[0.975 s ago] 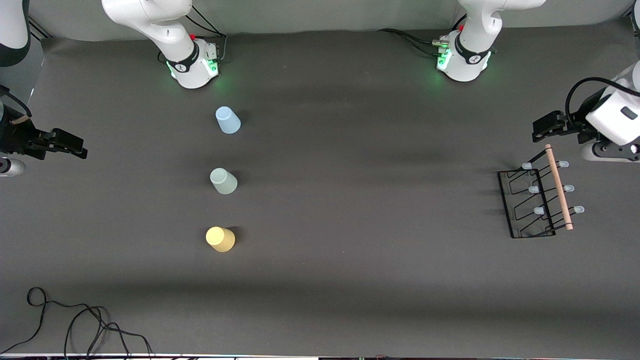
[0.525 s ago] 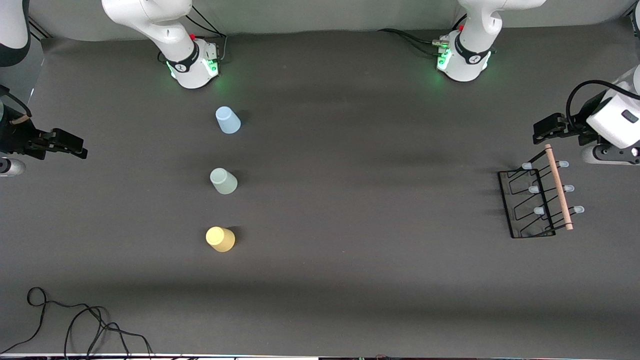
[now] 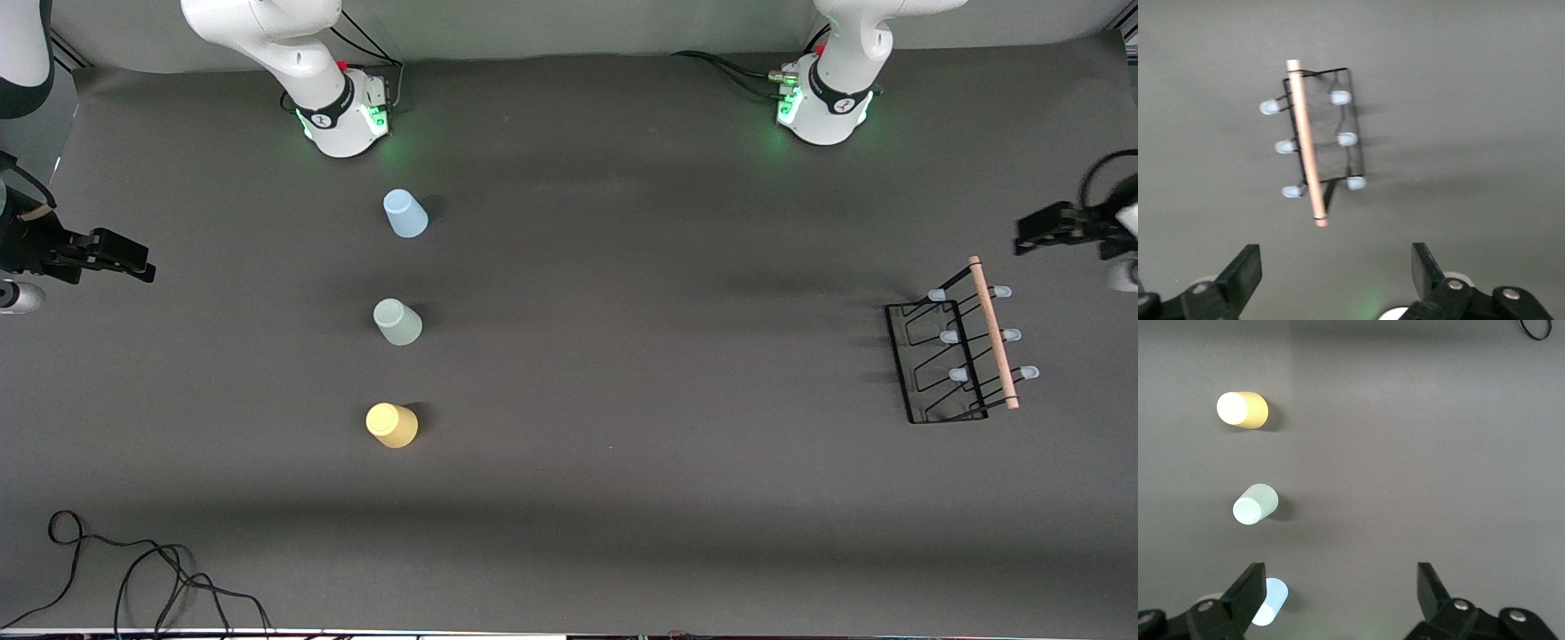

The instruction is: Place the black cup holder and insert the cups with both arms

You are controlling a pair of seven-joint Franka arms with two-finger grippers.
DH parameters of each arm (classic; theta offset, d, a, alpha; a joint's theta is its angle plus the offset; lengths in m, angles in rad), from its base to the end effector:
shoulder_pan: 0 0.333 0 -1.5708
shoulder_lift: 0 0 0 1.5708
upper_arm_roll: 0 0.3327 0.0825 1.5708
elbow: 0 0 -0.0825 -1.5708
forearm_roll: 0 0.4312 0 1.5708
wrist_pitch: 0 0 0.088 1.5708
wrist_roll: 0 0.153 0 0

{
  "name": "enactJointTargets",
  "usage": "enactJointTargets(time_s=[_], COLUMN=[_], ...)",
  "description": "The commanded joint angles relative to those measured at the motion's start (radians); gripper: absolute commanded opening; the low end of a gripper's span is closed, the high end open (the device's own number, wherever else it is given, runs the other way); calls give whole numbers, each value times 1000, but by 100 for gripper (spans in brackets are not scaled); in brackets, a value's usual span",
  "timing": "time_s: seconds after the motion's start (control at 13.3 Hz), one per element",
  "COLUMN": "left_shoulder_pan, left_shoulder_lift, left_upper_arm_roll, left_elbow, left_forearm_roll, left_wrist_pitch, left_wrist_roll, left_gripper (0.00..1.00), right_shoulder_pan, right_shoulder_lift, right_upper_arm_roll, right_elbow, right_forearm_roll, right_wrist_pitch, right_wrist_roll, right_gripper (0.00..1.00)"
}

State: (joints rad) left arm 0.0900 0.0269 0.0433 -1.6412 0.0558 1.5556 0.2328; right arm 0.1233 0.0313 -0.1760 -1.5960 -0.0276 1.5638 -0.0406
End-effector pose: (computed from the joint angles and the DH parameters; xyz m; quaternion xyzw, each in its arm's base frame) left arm 0.5925 0.0879 0.5419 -0.9967 0.0507 0.0604 0.0178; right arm 0.6051 -0.0348 0.5631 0.9994 -0.0058 -0.0322 0.0150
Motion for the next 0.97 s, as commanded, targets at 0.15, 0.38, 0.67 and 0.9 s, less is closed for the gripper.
enactJointTargets(time_s=[0.15, 0.38, 0.67, 0.9], left_shoulder_pan=[71, 83, 100, 108], left_shoulder_lift=[-12, -21, -15, 11], left_upper_arm_roll=[-5, -5, -5, -5], left_elbow=[-45, -145, -317, -431], left_forearm_roll=[-8, -43, -45, -48], left_wrist_pitch=[31, 130, 340, 492], left_wrist_roll=[63, 63, 63, 56], left_gripper=[100, 100, 100, 100], right_shoulder_pan=[1, 2, 2, 2], right_shoulder_lift=[-14, -13, -14, -14], right_upper_arm_roll=[1, 1, 1, 1], right_elbow=[-4, -4, -6, -6], right_forearm_roll=[-12, -12, -12, -12], right_wrist_pitch=[-7, -7, -7, -7], right_wrist_roll=[8, 8, 10, 8], right_gripper=[100, 100, 100, 100])
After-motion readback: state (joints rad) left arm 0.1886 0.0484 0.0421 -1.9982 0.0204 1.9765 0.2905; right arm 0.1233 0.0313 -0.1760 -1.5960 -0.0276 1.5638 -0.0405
